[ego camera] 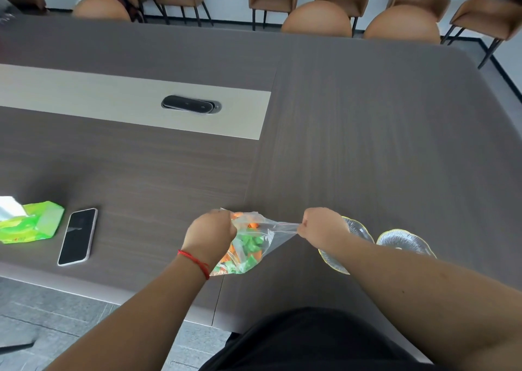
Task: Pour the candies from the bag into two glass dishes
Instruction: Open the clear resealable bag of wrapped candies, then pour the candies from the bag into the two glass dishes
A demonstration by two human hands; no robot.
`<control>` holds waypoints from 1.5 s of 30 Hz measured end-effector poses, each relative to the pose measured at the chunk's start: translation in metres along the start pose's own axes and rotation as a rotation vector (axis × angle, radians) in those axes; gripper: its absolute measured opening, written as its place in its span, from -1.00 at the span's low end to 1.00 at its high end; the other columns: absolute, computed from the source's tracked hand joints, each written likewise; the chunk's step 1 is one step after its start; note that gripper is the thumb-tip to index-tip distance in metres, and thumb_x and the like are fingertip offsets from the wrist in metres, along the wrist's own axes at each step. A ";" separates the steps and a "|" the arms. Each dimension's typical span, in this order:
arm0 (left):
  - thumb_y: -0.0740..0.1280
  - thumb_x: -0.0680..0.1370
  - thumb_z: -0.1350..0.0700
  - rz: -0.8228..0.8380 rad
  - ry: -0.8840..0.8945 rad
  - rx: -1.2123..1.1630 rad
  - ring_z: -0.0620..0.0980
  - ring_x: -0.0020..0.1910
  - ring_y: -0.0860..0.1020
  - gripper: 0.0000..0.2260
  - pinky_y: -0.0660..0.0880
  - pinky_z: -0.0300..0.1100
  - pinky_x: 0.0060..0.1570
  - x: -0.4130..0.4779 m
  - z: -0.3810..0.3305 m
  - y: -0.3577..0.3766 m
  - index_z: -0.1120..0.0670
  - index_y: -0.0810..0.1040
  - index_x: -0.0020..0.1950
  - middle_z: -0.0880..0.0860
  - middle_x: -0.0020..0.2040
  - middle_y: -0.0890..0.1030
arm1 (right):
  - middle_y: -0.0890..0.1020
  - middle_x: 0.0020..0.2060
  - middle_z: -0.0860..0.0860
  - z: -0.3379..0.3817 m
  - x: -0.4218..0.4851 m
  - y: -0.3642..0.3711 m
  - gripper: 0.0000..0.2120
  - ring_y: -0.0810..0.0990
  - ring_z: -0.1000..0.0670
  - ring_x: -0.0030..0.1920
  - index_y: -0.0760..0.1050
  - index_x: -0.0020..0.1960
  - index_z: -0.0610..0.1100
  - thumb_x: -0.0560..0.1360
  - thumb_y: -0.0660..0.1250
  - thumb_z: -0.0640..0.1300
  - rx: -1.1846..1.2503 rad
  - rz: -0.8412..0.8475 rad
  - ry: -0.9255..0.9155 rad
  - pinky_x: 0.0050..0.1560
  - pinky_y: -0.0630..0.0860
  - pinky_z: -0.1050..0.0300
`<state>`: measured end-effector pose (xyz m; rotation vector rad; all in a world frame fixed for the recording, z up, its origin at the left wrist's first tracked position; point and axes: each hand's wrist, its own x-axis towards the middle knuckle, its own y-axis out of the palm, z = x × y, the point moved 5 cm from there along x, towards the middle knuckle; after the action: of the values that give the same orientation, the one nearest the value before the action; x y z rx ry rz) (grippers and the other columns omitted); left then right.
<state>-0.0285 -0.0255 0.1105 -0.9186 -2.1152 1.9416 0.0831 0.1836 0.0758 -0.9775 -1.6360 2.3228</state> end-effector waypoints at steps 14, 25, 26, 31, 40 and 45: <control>0.20 0.52 0.05 -0.096 0.299 0.172 0.10 -0.03 0.60 -0.78 0.54 -0.07 -0.05 0.001 -0.026 -0.077 0.07 0.61 0.00 0.04 0.00 0.64 | 0.60 -0.27 -0.01 0.051 -0.043 -0.029 -0.79 0.61 -0.08 -0.32 0.54 -0.08 -0.11 0.29 0.37 -0.10 -0.197 -0.503 -0.697 -0.34 0.47 0.12; 0.26 0.54 0.02 -0.022 0.087 -0.621 0.03 -0.10 0.67 -0.79 0.56 -0.14 -0.13 0.017 -0.003 -0.063 0.12 0.61 -0.10 0.06 -0.14 0.71 | 0.63 0.05 -0.11 0.108 -0.036 -0.034 -0.71 0.58 -0.10 0.05 0.54 0.19 -0.16 0.61 0.12 -0.13 0.123 0.027 -0.390 -0.08 0.36 0.21; 0.24 0.56 -0.06 0.011 0.107 -0.700 -0.01 -0.07 0.66 -0.73 0.56 -0.14 -0.06 0.017 0.002 -0.059 0.10 0.63 -0.05 0.04 -0.10 0.71 | 0.65 0.00 -0.11 0.111 -0.032 -0.039 -0.73 0.59 -0.10 -0.02 0.57 0.13 -0.16 0.60 0.14 -0.11 0.230 0.022 -0.373 -0.05 0.44 0.19; 0.34 0.23 -0.41 0.217 0.157 -0.786 -0.06 0.19 0.53 -0.28 0.45 -0.10 0.20 0.003 0.024 -0.013 -0.14 0.38 0.33 -0.07 0.24 0.52 | 0.68 -0.25 -0.07 0.132 -0.021 -0.074 -0.82 0.60 0.08 -0.35 0.57 -0.16 -0.11 0.56 0.24 -0.14 0.719 0.038 -0.274 -0.32 0.51 0.41; 0.52 0.38 0.02 0.246 -0.251 -0.908 0.04 0.14 0.55 -0.20 0.52 -0.11 0.06 -0.042 0.023 0.093 0.11 0.17 0.49 0.08 0.26 0.52 | 0.73 -0.12 -0.01 0.144 -0.030 -0.115 -0.81 0.62 0.16 -0.39 0.61 0.05 -0.07 0.56 0.23 -0.10 0.854 0.000 -0.280 -0.15 0.62 0.08; 0.35 0.51 0.22 0.010 -0.357 -1.025 -0.01 -0.19 0.66 -0.76 0.60 -0.09 -0.10 -0.037 0.025 0.094 0.19 0.48 0.17 0.06 -0.10 0.67 | 0.74 -0.14 -0.02 0.125 -0.029 -0.131 -0.82 0.72 -0.03 -0.14 0.63 0.04 -0.07 0.55 0.28 -0.08 0.912 -0.062 -0.233 -0.06 0.65 0.04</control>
<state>0.0216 -0.0665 0.0292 -0.6794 -3.3800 0.9554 0.0018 0.1239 0.2284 -0.4450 -0.4628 2.7346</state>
